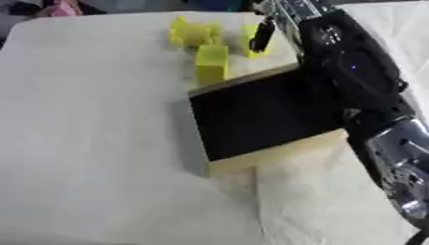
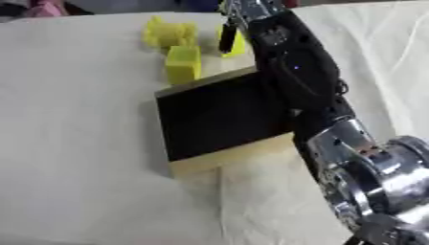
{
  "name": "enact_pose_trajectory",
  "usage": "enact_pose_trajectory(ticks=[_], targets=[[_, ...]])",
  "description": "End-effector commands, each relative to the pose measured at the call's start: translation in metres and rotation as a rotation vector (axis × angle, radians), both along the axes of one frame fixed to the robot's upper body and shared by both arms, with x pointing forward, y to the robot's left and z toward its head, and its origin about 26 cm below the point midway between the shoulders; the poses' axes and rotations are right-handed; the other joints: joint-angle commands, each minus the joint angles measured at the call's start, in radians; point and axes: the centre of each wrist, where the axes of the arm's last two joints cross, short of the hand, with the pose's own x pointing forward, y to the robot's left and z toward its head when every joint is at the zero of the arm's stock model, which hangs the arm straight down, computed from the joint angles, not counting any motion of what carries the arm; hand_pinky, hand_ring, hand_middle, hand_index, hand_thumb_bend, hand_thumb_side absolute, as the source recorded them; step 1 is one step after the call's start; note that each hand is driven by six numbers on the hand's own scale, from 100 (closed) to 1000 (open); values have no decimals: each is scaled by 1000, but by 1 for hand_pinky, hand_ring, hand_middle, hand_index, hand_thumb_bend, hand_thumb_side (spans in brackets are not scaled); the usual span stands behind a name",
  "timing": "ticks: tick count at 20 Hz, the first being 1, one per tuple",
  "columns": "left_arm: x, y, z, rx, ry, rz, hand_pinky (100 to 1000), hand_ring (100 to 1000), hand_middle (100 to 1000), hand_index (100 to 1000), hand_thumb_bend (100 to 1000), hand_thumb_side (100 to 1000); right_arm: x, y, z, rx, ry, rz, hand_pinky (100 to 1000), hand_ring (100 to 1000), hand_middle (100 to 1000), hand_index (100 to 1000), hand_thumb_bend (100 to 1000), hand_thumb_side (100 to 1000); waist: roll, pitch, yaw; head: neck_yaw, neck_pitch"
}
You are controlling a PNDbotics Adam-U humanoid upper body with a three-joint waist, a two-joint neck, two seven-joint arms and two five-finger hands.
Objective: Pick up objects on the table and place them in the box.
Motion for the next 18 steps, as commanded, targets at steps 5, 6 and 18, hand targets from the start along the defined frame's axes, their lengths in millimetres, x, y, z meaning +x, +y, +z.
enact_pose_trajectory(ticks=[5, 6, 18], targets=[[-2, 1, 12, 32, -28, -4, 712, 722, 746, 946, 119, 632, -3, 8, 15, -6, -49, -32, 890, 928, 935, 1000, 194, 350, 2, -12, 13, -10, -25], [-2, 1, 12, 32, -27, -4, 712, 722, 746, 946, 118, 633, -3, 8, 14, -9, -50, -42, 890, 929, 935, 1000, 196, 349, 2, -11, 14, -11, -26], [-2, 0, 11, 28, -26, -5, 710, 721, 747, 947, 114, 636, -5, 5, 18, 21, -88, -154, 890, 929, 939, 1000, 170, 359, 4, -2, 21, -15, -38]])
